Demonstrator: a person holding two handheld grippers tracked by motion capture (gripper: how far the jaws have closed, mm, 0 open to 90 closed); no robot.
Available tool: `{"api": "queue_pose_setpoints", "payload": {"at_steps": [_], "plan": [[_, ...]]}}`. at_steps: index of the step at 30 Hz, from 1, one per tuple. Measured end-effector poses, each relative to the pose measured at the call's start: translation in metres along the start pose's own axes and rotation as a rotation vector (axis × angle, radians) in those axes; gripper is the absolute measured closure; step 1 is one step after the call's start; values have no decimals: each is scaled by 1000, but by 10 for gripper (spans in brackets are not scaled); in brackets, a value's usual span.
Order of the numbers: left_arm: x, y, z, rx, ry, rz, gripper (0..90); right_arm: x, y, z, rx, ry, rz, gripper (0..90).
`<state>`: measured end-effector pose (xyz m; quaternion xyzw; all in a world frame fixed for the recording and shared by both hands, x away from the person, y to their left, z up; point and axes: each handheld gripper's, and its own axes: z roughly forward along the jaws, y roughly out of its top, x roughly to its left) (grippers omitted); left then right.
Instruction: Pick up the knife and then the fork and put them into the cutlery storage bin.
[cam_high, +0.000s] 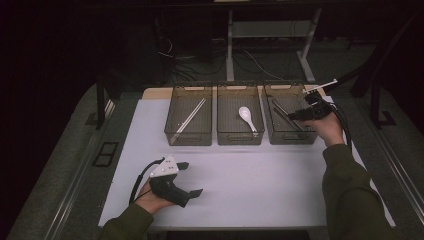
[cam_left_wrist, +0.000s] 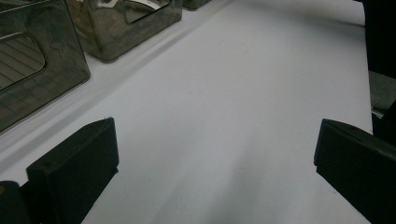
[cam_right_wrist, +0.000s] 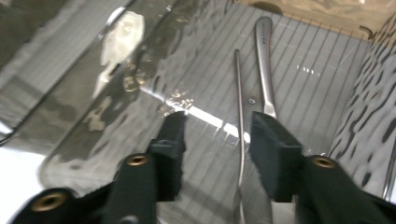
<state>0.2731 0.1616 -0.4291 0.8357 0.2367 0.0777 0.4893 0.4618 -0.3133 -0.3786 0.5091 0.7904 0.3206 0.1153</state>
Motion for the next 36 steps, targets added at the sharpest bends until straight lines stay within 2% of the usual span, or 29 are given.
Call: {"api": "queue_pose_setpoints", "payload": {"at_steps": [3,5,10,12,15,18,24,27,36], "plan": [[-1,0,0,-1,-1,2,0,5,-8,-10,-41,21,-5,459],[-1,0,0,-1,-1,1,0,8,-14,-17,-82,69,2,431],[-1,0,0,4,1,3,0,23,-29,-30,-137,116,-50,367],[-1,0,0,6,2,3,0,30,-34,-35,-153,114,-82,346],[-1,0,0,3,3,1,0,42,-43,-40,-172,74,-140,312],[-1,0,0,1,5,0,0,52,-52,-47,-185,84,-170,307],[-1,0,-1,0,5,1,0,67,-69,-62,-236,123,-180,267],[-1,0,-1,0,4,0,0,75,-79,-66,-250,143,-199,251],[-2,0,-2,-2,4,1,0,96,-110,-57,-259,157,-248,195]]}}
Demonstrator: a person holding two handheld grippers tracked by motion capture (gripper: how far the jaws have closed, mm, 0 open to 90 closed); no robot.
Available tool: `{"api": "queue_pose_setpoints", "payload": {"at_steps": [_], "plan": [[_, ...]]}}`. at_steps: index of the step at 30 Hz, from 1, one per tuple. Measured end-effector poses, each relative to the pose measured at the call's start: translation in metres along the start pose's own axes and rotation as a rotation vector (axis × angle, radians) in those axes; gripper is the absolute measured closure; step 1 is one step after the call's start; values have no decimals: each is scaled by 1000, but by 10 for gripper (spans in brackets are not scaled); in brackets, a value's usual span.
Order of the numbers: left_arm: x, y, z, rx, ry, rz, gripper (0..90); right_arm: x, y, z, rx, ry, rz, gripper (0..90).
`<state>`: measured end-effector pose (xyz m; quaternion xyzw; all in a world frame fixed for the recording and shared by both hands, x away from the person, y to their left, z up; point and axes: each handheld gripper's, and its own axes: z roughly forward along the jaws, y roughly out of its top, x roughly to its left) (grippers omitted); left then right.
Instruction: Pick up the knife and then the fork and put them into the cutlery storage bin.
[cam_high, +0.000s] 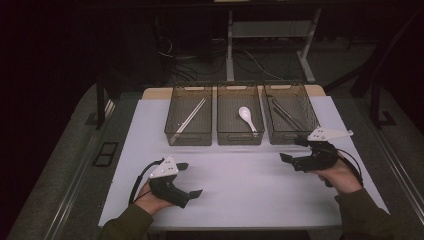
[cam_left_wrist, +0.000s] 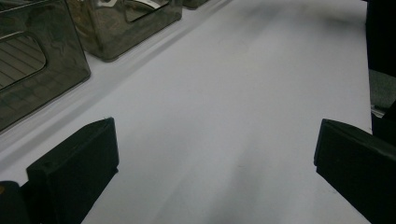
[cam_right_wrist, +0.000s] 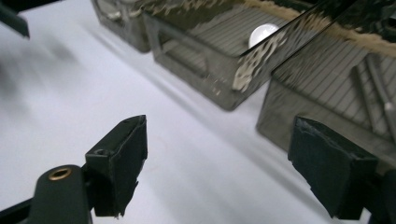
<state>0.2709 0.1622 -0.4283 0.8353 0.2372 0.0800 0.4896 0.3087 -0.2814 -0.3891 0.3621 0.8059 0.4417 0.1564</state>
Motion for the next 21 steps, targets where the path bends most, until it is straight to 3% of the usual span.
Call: {"api": "queue_pose_setpoints", "payload": {"at_steps": [17,21], "plan": [[0,1,-2,4,1,8,0,15,-50,-3,-34,41,40,167],[0,1,-2,2,2,8,0,16,-61,-5,-10,29,18,167]]}}
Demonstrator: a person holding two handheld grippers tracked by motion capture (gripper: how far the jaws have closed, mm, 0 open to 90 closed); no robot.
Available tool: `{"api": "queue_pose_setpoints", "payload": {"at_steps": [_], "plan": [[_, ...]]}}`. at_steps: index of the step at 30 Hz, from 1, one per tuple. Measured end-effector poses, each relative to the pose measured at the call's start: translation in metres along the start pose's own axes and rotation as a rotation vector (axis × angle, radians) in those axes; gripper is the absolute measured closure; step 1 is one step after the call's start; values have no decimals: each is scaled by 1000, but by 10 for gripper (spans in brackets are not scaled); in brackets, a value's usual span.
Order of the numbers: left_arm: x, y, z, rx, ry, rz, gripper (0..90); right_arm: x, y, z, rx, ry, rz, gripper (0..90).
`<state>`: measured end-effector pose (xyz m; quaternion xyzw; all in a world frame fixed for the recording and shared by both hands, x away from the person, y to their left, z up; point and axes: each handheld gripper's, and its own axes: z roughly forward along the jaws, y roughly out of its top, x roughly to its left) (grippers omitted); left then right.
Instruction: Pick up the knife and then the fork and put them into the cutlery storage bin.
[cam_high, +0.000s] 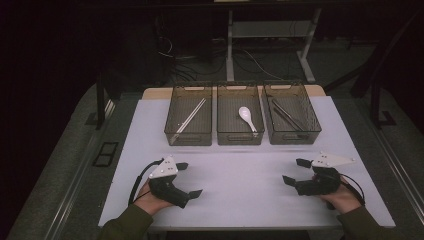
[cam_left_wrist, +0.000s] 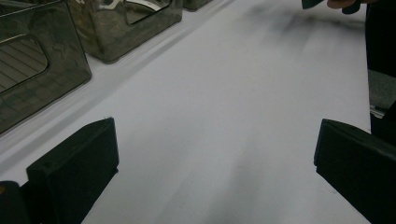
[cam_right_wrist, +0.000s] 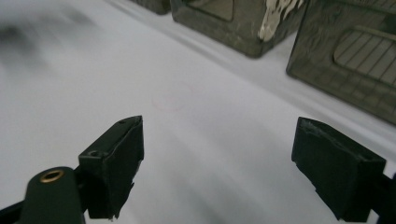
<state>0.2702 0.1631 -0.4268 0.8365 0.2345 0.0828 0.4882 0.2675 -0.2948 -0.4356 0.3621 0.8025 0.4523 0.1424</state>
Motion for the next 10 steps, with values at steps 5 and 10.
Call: {"api": "queue_pose_setpoints", "payload": {"at_steps": [5,10], "plan": [[0,0,0,-3,1,1,0,-3,-7,-4,-2,-10,11,167],[-1,1,0,-1,1,3,0,-3,-6,-6,-15,-14,17,166]]}}
